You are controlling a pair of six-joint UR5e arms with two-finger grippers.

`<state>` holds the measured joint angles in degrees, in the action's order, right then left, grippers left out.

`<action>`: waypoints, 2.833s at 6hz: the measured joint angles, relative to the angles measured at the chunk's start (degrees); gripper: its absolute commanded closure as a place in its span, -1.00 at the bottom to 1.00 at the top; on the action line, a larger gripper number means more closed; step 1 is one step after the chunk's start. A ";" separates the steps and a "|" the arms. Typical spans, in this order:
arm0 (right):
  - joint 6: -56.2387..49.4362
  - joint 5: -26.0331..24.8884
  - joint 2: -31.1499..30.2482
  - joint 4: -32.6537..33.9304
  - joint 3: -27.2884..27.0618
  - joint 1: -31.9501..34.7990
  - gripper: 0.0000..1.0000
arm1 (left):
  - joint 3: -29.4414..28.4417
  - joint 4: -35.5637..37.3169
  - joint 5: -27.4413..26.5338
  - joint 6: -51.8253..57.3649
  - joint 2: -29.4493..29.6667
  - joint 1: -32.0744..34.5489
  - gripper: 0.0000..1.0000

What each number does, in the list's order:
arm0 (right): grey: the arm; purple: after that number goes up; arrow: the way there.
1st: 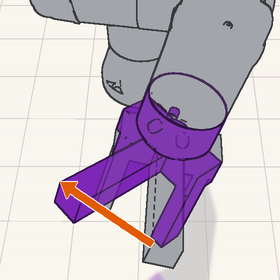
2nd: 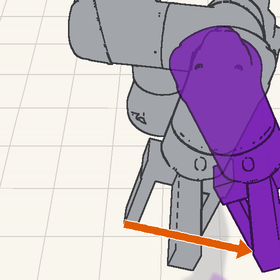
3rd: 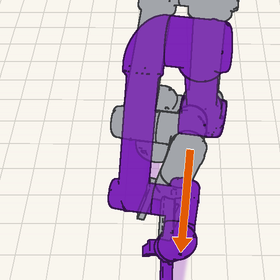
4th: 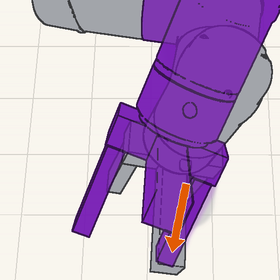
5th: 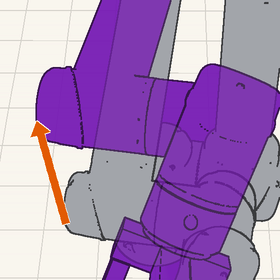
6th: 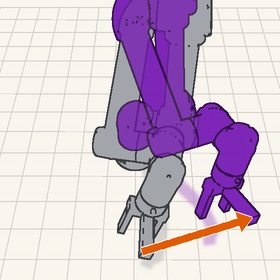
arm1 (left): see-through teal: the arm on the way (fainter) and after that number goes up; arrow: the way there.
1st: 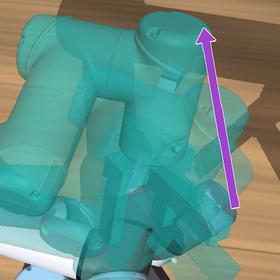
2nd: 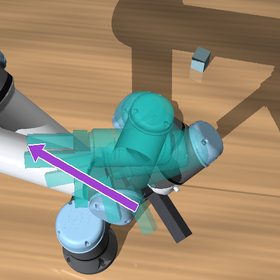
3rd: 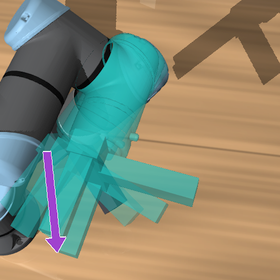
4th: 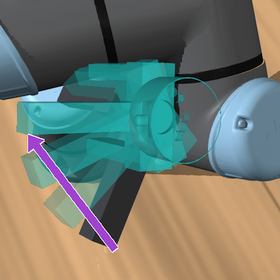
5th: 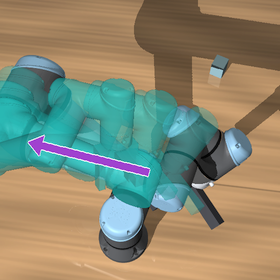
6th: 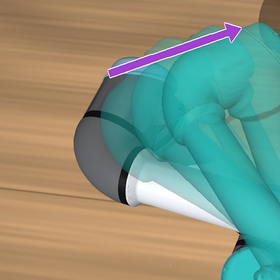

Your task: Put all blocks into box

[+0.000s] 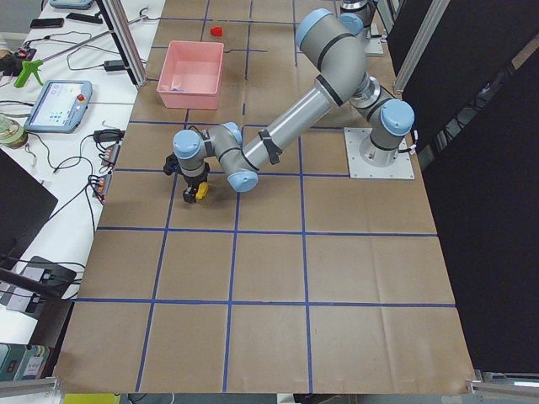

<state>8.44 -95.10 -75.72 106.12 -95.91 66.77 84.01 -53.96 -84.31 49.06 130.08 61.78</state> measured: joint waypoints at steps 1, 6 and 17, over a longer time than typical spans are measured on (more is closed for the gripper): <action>3.29 0.12 1.27 -1.98 3.67 6.95 0.44 | 0.01 0.49 0.21 0.52 0.09 0.00 0.46; 24.41 6.07 23.77 -2.58 30.73 34.22 -0.22 | -1.17 -1.82 1.77 -1.98 -4.35 3.95 0.55; -11.24 10.86 24.13 6.03 18.21 12.68 -0.99 | -4.99 6.13 -5.47 -50.02 -4.12 40.08 -0.99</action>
<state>-2.80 -84.24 -51.59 112.15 -77.70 79.44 79.02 -47.83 -89.78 -0.96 125.97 101.86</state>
